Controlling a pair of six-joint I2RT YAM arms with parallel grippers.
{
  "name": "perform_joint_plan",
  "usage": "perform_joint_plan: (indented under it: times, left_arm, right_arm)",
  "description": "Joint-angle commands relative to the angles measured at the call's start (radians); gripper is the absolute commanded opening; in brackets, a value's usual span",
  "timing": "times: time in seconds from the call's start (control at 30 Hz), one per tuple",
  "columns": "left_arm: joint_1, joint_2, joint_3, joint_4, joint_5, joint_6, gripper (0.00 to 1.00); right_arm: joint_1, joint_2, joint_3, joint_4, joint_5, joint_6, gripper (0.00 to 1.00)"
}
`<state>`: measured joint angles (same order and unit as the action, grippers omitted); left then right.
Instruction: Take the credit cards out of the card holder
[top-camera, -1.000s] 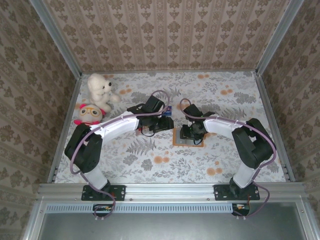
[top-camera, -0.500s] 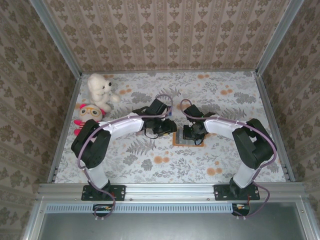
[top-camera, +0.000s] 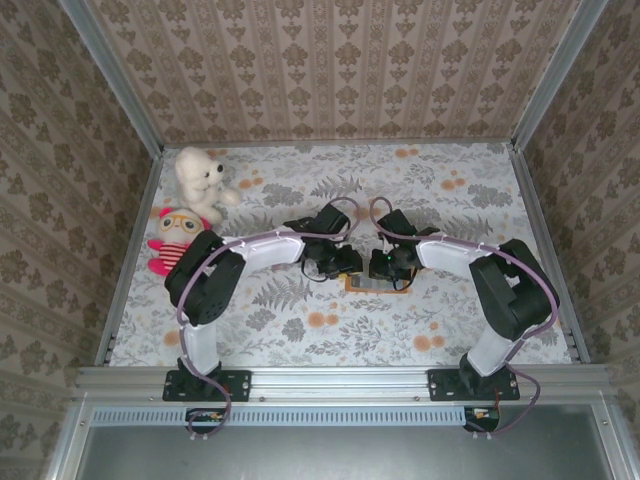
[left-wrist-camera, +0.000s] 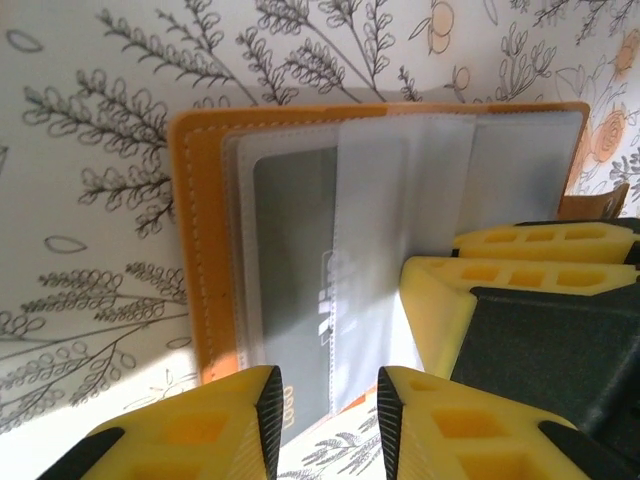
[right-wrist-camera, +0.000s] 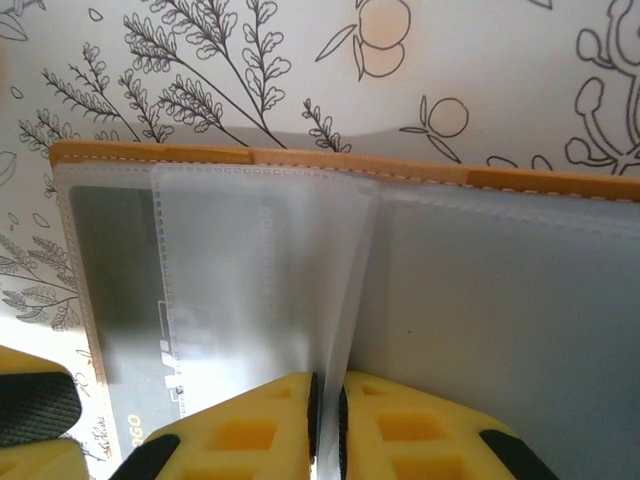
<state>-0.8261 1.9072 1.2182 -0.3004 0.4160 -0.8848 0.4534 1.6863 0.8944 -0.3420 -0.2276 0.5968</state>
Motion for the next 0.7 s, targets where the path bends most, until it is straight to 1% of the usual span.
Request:
perform_joint_plan:
  times: [0.0,0.27,0.4,0.57,0.67]
  left_arm:
    - [-0.011,0.026,0.022,0.008,0.022,-0.020,0.33]
    - [-0.010,0.041,0.003,0.030,0.036,-0.040,0.33]
    - [-0.007,0.055,-0.018,0.065,0.061,-0.060,0.33]
    - [0.000,0.050,-0.052,0.133,0.097,-0.091,0.34]
    - [0.005,0.050,-0.059,0.153,0.113,-0.097,0.34]
  right_arm:
    - [-0.006,-0.003,-0.033,0.015,-0.041,-0.005,0.13]
    - [-0.018,-0.007,-0.045,0.041,-0.075,0.009,0.11]
    - [-0.034,-0.018,-0.063,0.076,-0.119,0.023,0.11]
    - [-0.054,-0.034,-0.086,0.121,-0.182,0.037,0.17]
    - [-0.067,-0.047,-0.095,0.141,-0.215,0.058,0.23]
